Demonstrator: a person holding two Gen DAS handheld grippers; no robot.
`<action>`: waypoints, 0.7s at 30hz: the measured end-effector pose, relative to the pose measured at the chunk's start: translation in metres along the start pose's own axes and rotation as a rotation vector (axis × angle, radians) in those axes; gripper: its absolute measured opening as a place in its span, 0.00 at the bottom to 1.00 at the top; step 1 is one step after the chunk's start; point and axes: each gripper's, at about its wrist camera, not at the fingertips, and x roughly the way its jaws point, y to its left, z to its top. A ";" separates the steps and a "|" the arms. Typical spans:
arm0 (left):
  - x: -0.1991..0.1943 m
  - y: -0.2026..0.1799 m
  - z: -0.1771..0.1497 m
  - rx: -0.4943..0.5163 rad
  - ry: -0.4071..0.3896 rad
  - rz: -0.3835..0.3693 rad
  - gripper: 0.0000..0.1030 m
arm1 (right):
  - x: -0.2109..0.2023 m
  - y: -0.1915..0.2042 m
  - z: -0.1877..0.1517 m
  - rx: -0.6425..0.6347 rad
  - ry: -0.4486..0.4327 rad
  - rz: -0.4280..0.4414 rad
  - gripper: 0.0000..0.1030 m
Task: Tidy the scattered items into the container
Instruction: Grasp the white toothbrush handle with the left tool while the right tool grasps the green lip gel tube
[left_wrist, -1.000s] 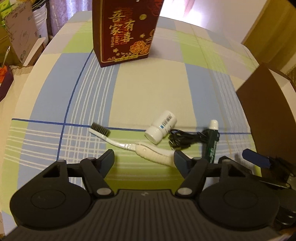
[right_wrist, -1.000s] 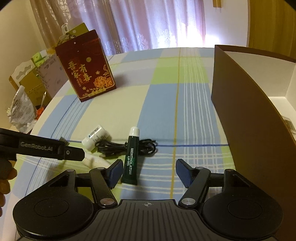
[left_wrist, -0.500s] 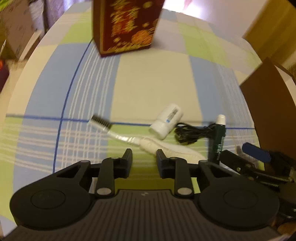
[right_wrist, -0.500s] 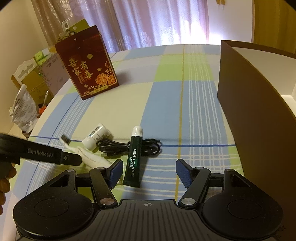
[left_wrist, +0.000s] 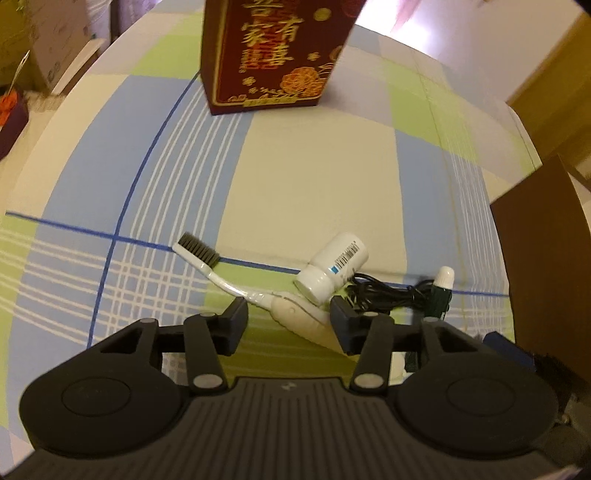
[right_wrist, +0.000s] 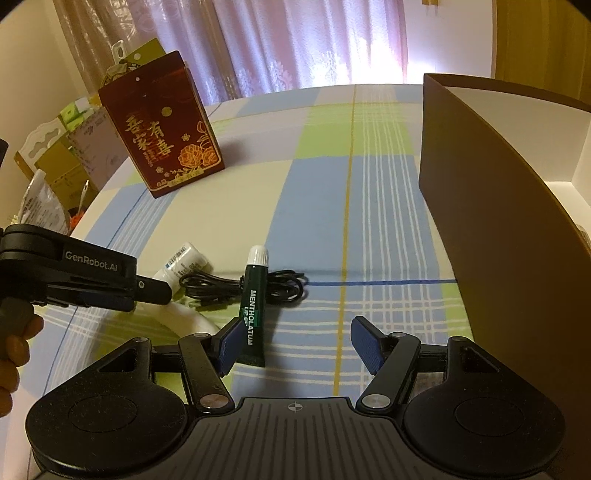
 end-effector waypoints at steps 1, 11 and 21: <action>-0.002 0.000 0.000 0.020 -0.004 -0.005 0.39 | 0.000 0.000 -0.001 -0.001 0.002 0.002 0.68; -0.002 0.004 0.002 -0.038 0.023 -0.034 0.32 | 0.002 0.006 -0.004 -0.016 0.011 0.006 0.68; 0.003 -0.001 0.004 0.010 0.031 -0.019 0.35 | 0.002 0.003 -0.006 -0.010 0.022 -0.001 0.68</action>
